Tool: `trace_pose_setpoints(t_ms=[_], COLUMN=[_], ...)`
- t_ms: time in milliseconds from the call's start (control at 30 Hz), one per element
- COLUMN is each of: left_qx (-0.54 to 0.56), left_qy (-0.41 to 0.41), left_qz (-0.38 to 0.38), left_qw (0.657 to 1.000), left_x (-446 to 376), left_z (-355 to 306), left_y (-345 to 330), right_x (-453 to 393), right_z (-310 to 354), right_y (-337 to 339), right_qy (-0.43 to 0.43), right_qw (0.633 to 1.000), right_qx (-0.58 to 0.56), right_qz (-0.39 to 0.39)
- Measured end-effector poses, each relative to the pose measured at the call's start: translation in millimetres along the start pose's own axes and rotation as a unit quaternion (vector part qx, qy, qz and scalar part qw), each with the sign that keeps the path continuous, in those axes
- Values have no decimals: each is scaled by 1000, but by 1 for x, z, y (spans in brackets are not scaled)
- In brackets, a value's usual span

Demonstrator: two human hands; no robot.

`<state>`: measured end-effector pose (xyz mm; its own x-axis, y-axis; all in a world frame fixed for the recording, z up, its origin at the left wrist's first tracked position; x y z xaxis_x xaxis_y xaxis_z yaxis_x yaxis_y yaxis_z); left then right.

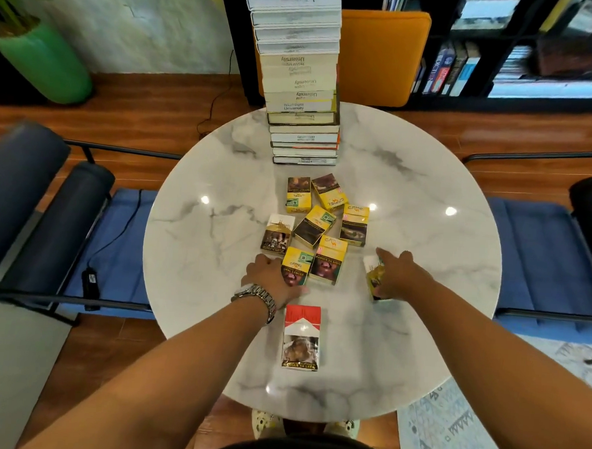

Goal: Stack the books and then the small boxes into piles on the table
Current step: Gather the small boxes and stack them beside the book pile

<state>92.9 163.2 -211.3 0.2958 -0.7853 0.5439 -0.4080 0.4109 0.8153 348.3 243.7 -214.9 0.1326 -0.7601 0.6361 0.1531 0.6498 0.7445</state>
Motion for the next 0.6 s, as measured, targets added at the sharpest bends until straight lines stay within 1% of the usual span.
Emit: trace_pose_setpoints(t_ms=[100, 233, 333, 400, 467, 500, 533, 600], left_qx=[5, 9, 28, 56, 85, 95, 103, 119], left_qy=[1, -3, -1, 9, 22, 26, 28, 33], left_qz=[-4, -13, -22, -26, -34, -37, -41, -46], left_qw=[1000, 1000, 999, 998, 996, 994, 993, 991], left_x=[-1, 2, 12, 20, 27, 31, 34, 41], left_z=[10, 25, 37, 48, 62, 69, 75, 86], left_y=[4, 12, 15, 15, 13, 10, 8, 4], right_x=[11, 28, 37, 42, 47, 52, 58, 75], right_z=[2, 9, 13, 10, 6, 5, 5, 17], right_y=[-12, -22, -24, -15, 5, 15, 24, 31], right_qy=[-17, -22, -5, 1, 5, 4, 4, 17], right_qw=[1000, 1000, 1000, 997, 985, 970, 945, 891], right_qx=[-7, -19, -25, -65, -152, -224, -309, -447], right_qz=[14, 6, -9, -34, -81, -99, -106, -74])
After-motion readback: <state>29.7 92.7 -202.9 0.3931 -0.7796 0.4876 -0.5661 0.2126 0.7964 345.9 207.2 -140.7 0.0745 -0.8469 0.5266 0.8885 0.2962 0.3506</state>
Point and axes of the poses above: each hand's wrist, its own x-axis away from the middle knuckle, its own y-axis out of the back of the hand, z = x × y, the point moved 10 cm from there along -x, towards the middle knuckle, and after that the axes turned 3 degrees about -x, right-handed, at the moved point
